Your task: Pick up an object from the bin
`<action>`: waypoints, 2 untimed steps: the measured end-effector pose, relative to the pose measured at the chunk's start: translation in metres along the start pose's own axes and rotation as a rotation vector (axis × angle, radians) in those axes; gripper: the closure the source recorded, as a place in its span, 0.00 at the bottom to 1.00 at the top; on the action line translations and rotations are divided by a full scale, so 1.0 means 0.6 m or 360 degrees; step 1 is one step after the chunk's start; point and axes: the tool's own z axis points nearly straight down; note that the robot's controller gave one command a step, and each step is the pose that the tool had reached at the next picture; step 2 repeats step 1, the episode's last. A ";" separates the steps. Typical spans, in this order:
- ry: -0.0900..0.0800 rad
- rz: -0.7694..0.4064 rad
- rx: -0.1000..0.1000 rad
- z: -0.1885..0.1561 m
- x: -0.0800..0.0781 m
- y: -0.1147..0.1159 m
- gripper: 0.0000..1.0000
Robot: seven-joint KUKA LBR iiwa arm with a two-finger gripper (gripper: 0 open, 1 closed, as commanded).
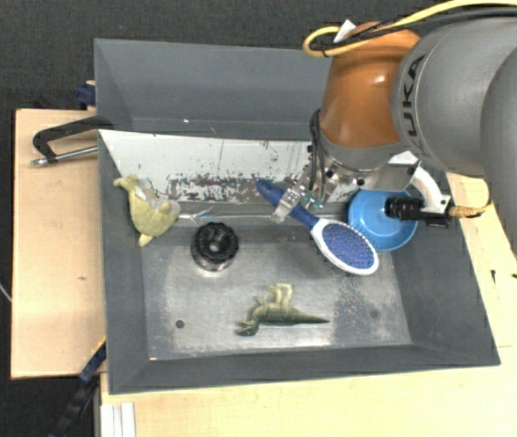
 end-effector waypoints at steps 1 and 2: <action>0.0001 -0.0002 0.0001 -0.012 -0.001 0.001 1.00; 0.0001 -0.0002 0.0001 -0.012 -0.001 0.001 1.00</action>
Offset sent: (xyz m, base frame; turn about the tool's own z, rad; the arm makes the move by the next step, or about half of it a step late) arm 0.0000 -0.0001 0.0065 0.0000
